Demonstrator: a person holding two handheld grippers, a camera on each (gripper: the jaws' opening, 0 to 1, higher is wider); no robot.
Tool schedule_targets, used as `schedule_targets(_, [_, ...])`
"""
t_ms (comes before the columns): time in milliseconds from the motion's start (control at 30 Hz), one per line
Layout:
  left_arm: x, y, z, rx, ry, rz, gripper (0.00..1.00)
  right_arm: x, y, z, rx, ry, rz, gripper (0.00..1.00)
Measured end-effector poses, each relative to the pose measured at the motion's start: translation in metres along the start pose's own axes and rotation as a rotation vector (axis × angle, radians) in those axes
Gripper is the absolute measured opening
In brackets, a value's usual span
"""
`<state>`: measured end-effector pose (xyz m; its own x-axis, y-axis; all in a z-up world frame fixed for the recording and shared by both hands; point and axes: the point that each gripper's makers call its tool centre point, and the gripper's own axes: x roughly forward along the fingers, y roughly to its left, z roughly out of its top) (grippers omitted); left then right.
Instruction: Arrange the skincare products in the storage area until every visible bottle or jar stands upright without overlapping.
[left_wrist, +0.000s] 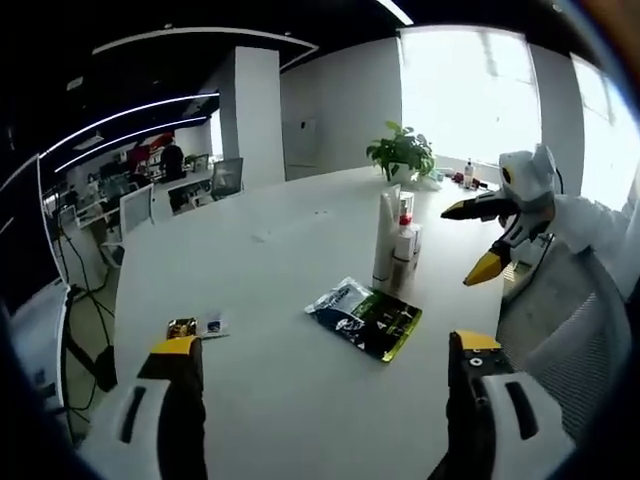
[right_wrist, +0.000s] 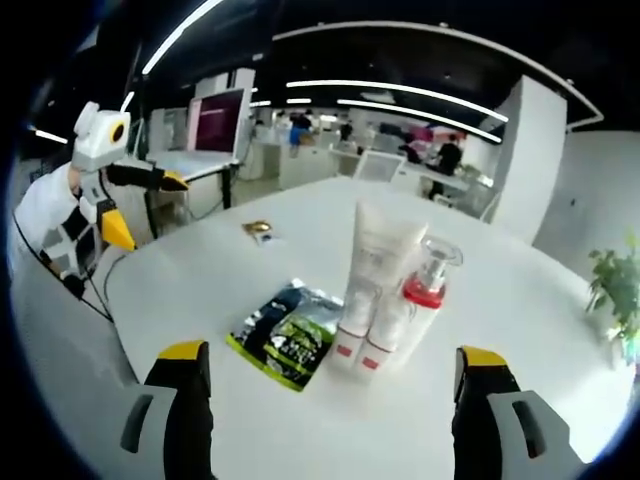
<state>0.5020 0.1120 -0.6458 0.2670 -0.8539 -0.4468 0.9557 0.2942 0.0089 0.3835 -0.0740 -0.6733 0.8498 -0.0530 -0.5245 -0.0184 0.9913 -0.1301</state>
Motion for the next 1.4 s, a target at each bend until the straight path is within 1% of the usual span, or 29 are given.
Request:
schedule_targets(33, [0.0, -0.002, -0.001, -0.002, 0.001, -0.002, 0.99, 0.001, 0.0, -0.001, 0.004, -0.002, -0.001, 1.0])
schedule_targets(133, [-0.001, 0.0, -0.003, -0.01, -0.001, 0.004, 0.99, 0.003, -0.001, -0.003, 0.016, 0.0, -0.006, 1.0])
schedule_targets(233, [0.0, 0.003, -0.004, -0.039, 0.0, 0.007, 0.99, 0.005, -0.001, -0.005, 0.046, -0.004, -0.003, 1.0])
schedule_targets(333, [0.003, 0.003, -0.01, -0.051, 0.027, -0.008, 0.99, 0.007, -0.002, -0.011, 0.069, 0.001, -0.006, 1.0])
schedule_targets(433, [0.007, 0.005, -0.016, -0.028, 0.039, -0.01, 0.99, 0.007, -0.001, -0.018, 0.061, 0.024, -0.009, 1.0])
schedule_targets(467, [0.012, 0.008, -0.019, -0.013, 0.035, -0.014, 0.99, 0.008, -0.002, -0.021, 0.027, 0.038, -0.014, 1.0])
schedule_targets(500, [0.015, 0.01, -0.023, -0.018, 0.052, -0.014, 0.99, 0.009, 0.0, -0.021, 0.019, 0.04, -0.009, 1.0])
schedule_targets(533, [0.017, 0.011, -0.029, -0.03, 0.079, -0.016, 0.99, 0.009, 0.001, -0.02, 0.028, 0.037, -0.004, 1.0])
schedule_targets(567, [0.022, 0.012, -0.033, -0.038, 0.093, -0.027, 0.99, 0.01, 0.003, -0.019, 0.051, 0.032, 0.009, 1.0])
schedule_targets(667, [0.028, 0.01, -0.039, -0.031, 0.11, -0.038, 0.99, 0.01, 0.0, -0.017, 0.047, 0.026, -0.003, 1.0])
schedule_targets(733, [0.031, 0.011, -0.04, -0.037, 0.116, -0.042, 0.99, 0.009, -0.004, -0.019, 0.051, 0.031, -0.016, 1.0])
schedule_targets(800, [0.037, 0.016, -0.041, -0.049, 0.109, -0.044, 0.99, 0.009, -0.005, -0.018, 0.053, 0.028, -0.018, 1.0])
schedule_targets(867, [0.043, 0.019, -0.044, -0.059, 0.117, -0.05, 0.99, 0.01, 0.0, -0.015, 0.048, 0.019, 0.003, 1.0])
schedule_targets(900, [0.047, 0.021, -0.048, -0.064, 0.14, -0.058, 0.99, 0.01, 0.003, -0.015, 0.052, 0.022, 0.011, 1.0])
schedule_targets(967, [0.053, 0.031, -0.05, -0.069, 0.148, -0.053, 0.99, 0.011, 0.005, -0.016, 0.043, 0.027, 0.019, 1.0])
schedule_targets(1033, [0.051, 0.034, -0.047, -0.067, 0.145, -0.048, 0.99, 0.011, 0.005, -0.017, 0.039, 0.032, 0.02, 1.0])
schedule_targets(1133, [0.061, 0.045, -0.043, -0.102, 0.116, -0.047, 0.99, 0.01, 0.003, -0.015, 0.054, 0.02, 0.015, 1.0])
schedule_targets(1233, [0.068, 0.052, -0.044, -0.128, 0.113, -0.063, 0.99, 0.01, 0.0, -0.014, 0.065, 0.011, 0.01, 1.0])
schedule_targets(1267, [0.071, 0.053, -0.044, -0.141, 0.111, -0.059, 0.99, 0.01, -0.002, -0.014, 0.068, 0.011, 0.008, 1.0])
schedule_targets(1400, [0.078, 0.058, -0.045, -0.149, 0.112, -0.046, 0.98, 0.011, -0.001, -0.015, 0.072, 0.016, 0.008, 1.0])
